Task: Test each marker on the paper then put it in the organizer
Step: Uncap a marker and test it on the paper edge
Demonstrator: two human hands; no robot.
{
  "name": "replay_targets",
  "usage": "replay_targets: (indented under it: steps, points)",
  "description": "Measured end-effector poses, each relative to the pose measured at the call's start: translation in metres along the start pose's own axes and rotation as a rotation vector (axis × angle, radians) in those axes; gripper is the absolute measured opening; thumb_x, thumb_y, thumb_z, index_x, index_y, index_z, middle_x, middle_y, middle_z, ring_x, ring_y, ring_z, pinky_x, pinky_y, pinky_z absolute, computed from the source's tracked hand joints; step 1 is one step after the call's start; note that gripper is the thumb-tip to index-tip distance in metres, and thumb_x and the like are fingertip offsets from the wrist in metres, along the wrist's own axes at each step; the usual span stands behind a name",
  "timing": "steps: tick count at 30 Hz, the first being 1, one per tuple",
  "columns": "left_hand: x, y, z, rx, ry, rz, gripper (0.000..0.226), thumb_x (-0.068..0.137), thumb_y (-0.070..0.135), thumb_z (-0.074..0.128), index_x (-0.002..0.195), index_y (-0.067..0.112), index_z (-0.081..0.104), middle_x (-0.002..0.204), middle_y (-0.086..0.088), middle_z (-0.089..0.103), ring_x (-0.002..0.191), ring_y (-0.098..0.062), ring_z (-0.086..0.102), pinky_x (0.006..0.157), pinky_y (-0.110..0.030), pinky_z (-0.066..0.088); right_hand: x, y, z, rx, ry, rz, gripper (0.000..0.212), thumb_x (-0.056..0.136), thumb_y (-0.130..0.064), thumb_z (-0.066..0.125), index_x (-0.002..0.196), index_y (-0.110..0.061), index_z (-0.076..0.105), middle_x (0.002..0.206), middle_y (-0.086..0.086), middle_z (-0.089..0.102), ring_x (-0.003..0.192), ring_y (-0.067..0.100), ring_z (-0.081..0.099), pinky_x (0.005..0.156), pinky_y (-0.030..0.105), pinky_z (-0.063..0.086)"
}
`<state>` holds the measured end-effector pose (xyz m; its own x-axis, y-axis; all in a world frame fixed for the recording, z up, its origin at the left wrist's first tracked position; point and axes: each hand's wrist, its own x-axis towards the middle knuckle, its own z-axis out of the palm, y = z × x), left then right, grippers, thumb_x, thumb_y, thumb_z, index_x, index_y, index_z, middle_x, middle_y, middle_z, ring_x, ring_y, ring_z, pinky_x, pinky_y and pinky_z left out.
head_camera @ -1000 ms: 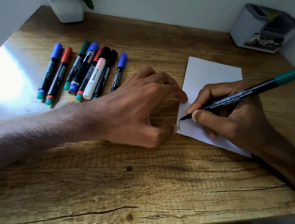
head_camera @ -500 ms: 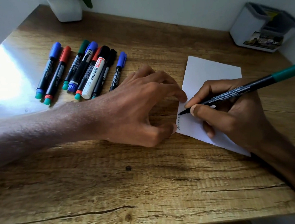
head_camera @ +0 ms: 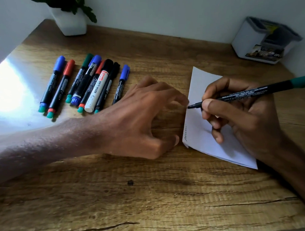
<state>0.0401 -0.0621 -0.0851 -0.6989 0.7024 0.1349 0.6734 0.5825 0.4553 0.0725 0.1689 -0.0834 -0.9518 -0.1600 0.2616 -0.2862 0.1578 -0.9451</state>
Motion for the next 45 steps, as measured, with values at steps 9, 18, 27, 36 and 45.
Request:
replay_targets:
  steps: [9,18,27,36,45]
  points:
    - [0.002,-0.001,-0.003,-0.186,0.279,0.025,0.048,0.082,0.05,0.071,0.127,0.036,0.061,0.125,0.027,0.061,0.116,-0.001,0.053,0.085,-0.006,0.037,0.001,-0.007,0.0,0.009,-0.001,-0.05,0.02,0.083,-0.007,0.072,0.094,0.004,0.06,0.079,0.022,0.073,0.056,0.03,0.067,0.041,0.033,0.051]
    - [0.003,0.004,-0.003,-0.307,0.408,0.05,0.014,0.088,0.044,0.074,0.101,0.039,0.073,0.094,0.021,0.074,0.09,-0.018,0.067,0.07,-0.029,0.046,0.003,-0.013,0.004,-0.074,-0.003,-0.073,0.02,0.078,-0.008,0.078,0.094,-0.001,0.069,0.072,0.009,0.072,0.055,0.021,0.068,0.041,0.032,0.052]
    - [0.009,-0.003,-0.018,-0.746,0.482,-0.099,0.025,0.08,0.028,0.078,0.101,0.014,0.074,0.086,0.004,0.076,0.068,-0.001,0.067,0.06,-0.013,0.049,0.002,-0.023,-0.025,0.297,0.232,0.126,0.02,0.085,-0.03,0.063,0.09,-0.017,0.077,0.079,0.005,0.072,0.067,0.014,0.066,0.049,0.023,0.051]
    - [0.018,-0.021,-0.016,-1.08,0.488,-0.211,0.025,0.086,0.036,0.07,0.103,0.02,0.08,0.086,0.01,0.07,0.08,-0.011,0.05,0.076,-0.029,0.042,-0.001,-0.016,-0.011,0.012,0.012,0.09,0.027,0.086,-0.017,0.066,0.108,-0.004,0.076,0.079,0.014,0.076,0.059,0.021,0.067,0.048,0.027,0.053]
    - [0.021,-0.011,-0.015,-1.264,0.362,-0.182,0.029,0.099,0.022,0.055,0.122,0.009,0.069,0.119,-0.008,0.075,0.091,-0.01,0.067,0.076,-0.02,0.055,0.004,-0.011,0.004,0.16,-0.141,0.283,0.029,0.087,-0.024,0.064,0.105,-0.006,0.078,0.066,0.009,0.056,0.043,0.008,0.037,0.037,0.015,0.027]
